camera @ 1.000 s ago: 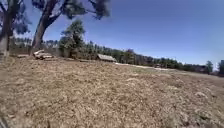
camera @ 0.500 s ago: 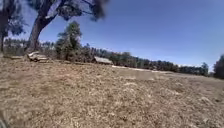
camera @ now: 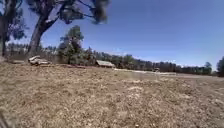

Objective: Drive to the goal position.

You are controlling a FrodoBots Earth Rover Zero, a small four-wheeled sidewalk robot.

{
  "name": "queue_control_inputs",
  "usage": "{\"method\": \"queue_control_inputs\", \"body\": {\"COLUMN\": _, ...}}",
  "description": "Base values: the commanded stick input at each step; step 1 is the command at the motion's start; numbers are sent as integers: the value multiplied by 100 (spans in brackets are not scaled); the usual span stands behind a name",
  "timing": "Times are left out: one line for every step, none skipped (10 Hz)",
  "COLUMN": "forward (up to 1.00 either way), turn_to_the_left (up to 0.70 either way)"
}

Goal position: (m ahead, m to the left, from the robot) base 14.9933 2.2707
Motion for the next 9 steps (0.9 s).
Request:
{"method": "queue_control_inputs", "body": {"forward": 70, "turn_to_the_left": 0}}
{"method": "queue_control_inputs", "body": {"forward": 70, "turn_to_the_left": 0}}
{"method": "queue_control_inputs", "body": {"forward": 70, "turn_to_the_left": 0}}
{"method": "queue_control_inputs", "body": {"forward": 70, "turn_to_the_left": 0}}
{"method": "queue_control_inputs", "body": {"forward": 70, "turn_to_the_left": 0}}
{"method": "queue_control_inputs", "body": {"forward": 70, "turn_to_the_left": 0}}
{"method": "queue_control_inputs", "body": {"forward": 70, "turn_to_the_left": 0}}
{"method": "queue_control_inputs", "body": {"forward": 70, "turn_to_the_left": 0}}
{"method": "queue_control_inputs", "body": {"forward": 70, "turn_to_the_left": 0}}
